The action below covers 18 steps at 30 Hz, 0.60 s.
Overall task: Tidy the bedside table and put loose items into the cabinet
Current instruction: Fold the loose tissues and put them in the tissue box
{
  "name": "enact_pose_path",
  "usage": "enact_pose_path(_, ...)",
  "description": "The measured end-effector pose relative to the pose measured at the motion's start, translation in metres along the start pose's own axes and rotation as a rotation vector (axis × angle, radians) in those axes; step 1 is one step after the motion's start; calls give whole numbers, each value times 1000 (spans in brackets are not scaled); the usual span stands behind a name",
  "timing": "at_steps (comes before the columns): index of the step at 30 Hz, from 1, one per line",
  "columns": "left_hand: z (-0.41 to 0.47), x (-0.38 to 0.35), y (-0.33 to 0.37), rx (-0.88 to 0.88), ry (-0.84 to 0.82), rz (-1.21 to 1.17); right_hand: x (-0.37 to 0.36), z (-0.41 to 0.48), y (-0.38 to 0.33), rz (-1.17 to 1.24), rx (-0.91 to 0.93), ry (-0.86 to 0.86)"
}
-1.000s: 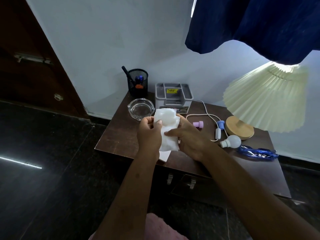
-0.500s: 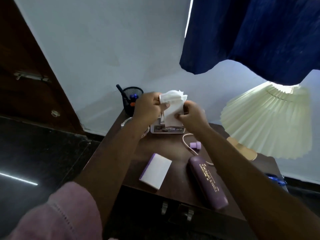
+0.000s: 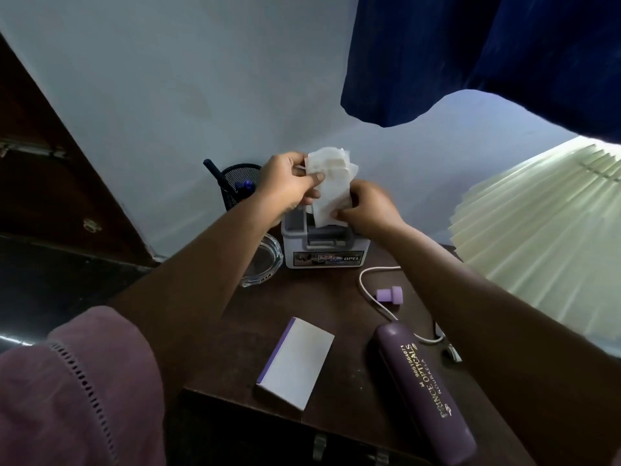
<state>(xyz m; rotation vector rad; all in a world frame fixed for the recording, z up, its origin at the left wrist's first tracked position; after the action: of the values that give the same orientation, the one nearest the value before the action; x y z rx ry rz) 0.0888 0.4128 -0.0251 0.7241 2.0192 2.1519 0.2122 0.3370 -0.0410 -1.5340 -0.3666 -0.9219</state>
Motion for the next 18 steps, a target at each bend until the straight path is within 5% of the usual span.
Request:
enact_pose_path(11,-16,-4,-8,6,-94,327,-3,1,-3,-343,-69,-16)
enact_pose_path(18,-7,-14,-4,-24,-222,612,-5,4,6,-276,-161,-33)
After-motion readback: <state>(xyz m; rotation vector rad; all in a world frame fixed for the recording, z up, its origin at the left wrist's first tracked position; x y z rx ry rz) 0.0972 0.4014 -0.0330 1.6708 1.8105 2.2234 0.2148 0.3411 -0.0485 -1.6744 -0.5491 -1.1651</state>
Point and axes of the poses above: each hand's wrist, its own z-axis towards the middle knuckle, its own x-axis out of the back of the hand, y = z × x, the point moved 5 cm from there along z, towards the middle knuckle
